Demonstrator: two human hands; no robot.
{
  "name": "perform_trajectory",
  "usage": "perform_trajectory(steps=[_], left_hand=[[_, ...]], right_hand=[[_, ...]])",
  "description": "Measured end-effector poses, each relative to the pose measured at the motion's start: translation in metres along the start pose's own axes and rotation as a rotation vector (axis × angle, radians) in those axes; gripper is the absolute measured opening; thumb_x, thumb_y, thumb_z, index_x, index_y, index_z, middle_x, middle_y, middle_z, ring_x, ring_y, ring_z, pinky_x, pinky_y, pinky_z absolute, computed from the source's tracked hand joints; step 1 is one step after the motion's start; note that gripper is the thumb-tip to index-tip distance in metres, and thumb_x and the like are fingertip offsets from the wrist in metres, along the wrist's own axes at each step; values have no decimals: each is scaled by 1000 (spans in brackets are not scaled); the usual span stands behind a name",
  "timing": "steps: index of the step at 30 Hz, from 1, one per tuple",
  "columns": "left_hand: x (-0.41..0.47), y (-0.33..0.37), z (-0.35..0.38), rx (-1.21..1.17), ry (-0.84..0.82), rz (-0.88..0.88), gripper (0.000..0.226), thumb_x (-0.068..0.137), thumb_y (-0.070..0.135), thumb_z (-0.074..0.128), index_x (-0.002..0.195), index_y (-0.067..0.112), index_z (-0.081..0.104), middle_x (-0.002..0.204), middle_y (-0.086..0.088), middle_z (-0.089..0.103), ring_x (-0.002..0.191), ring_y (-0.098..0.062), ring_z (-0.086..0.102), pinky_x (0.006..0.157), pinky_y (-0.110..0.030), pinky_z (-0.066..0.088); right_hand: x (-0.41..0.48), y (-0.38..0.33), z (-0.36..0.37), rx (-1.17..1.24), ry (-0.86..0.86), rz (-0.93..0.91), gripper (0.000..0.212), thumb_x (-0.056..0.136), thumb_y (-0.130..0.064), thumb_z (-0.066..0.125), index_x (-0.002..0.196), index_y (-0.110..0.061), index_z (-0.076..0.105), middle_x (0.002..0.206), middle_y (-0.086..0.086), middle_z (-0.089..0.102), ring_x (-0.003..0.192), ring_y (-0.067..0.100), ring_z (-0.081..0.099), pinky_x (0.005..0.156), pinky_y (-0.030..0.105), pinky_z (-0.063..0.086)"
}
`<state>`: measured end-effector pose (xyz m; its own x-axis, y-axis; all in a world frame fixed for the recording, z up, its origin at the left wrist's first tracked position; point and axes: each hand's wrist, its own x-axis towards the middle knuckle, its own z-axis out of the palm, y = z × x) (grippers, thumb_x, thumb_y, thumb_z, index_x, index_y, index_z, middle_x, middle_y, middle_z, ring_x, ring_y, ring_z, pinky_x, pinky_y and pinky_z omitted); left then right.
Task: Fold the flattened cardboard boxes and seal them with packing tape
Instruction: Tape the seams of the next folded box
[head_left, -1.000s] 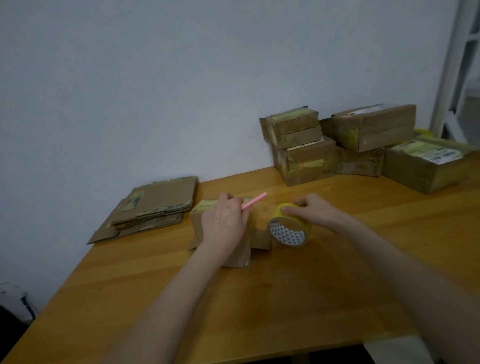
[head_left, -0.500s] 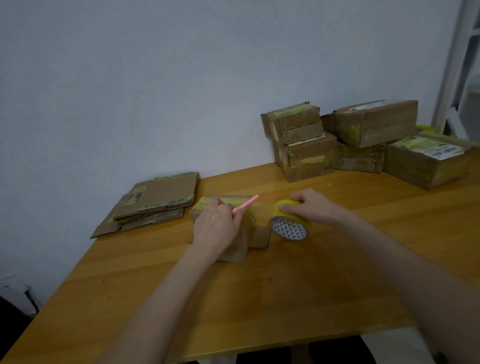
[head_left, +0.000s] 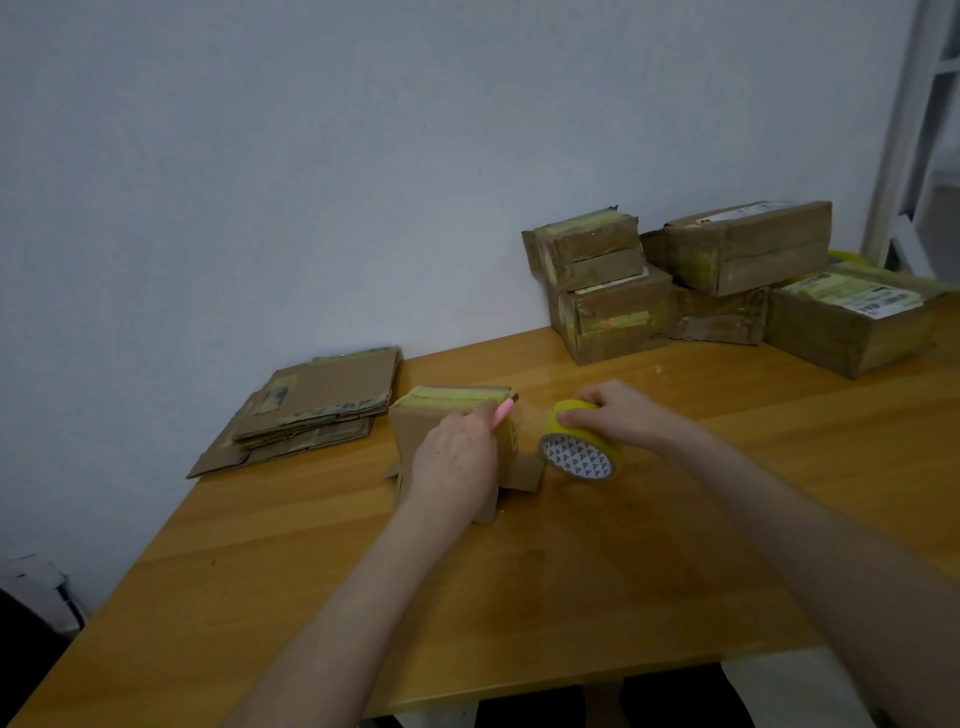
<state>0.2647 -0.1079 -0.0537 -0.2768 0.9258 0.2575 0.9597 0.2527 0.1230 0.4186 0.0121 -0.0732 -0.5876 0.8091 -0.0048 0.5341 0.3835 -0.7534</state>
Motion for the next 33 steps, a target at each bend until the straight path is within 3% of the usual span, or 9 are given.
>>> perform_trajectory(steps=[4,9,13,16,20,22,26,30,33], left_hand=[[5,12,-2,106,-87,-46,46,101,18,43,146,27,34,106,-9,54,90,-22,58,80,-34,54],[0,18,-1,142,-116,-54,51,100,12,42,148,24,31,108,-10,51,87,-21,56,77,-33,55],[-6,15,1,100,-117,-69,57,98,9,45,148,27,27,116,-9,49,93,-24,58,79,-34,55],[-9,13,2,85,-112,-76,56,97,10,48,147,26,30,119,-10,49,95,-24,58,77,-32,54],[-10,11,3,72,-119,-81,53,95,9,50,144,24,35,115,-9,50,99,-26,57,78,-32,51],[-10,10,4,62,-121,-87,51,96,9,49,143,23,37,115,-9,50,100,-26,57,79,-32,52],[-12,9,4,54,-135,-99,50,95,9,50,142,22,36,116,-9,50,100,-25,56,78,-31,51],[-13,9,2,42,-144,-102,49,96,10,48,143,21,35,117,-10,49,100,-25,56,78,-31,50],[-14,10,1,26,-133,-97,49,97,9,47,143,21,35,117,-10,50,99,-25,57,78,-31,51]], right_hand=[[0,-1,1,-5,6,8,39,94,-37,55,122,-11,60,104,5,62,87,15,59,64,19,48],[0,3,1,-35,25,-8,42,96,-40,49,125,-11,60,118,8,62,93,15,56,71,23,46],[0,3,-3,-123,117,-40,35,87,-43,62,115,-22,62,105,0,57,96,15,53,80,31,50],[-1,-2,-3,-202,95,-66,41,77,-50,71,109,-26,61,84,-11,49,86,11,51,68,27,44],[-4,-7,2,-270,63,-71,49,69,-52,76,110,-30,60,79,-14,47,74,5,46,59,22,37],[-5,-8,2,-299,107,-109,48,77,-48,71,119,-30,56,83,-12,49,80,9,48,65,25,40],[-9,-8,2,-296,69,-159,36,90,-36,61,125,-30,56,125,-4,58,109,14,53,90,32,47],[-13,-9,8,-275,41,-119,56,77,-45,73,126,-32,52,124,-10,51,110,13,49,90,33,47],[-10,-9,8,-327,115,-53,69,74,-46,75,134,-29,45,129,-2,52,110,18,52,90,37,49]])
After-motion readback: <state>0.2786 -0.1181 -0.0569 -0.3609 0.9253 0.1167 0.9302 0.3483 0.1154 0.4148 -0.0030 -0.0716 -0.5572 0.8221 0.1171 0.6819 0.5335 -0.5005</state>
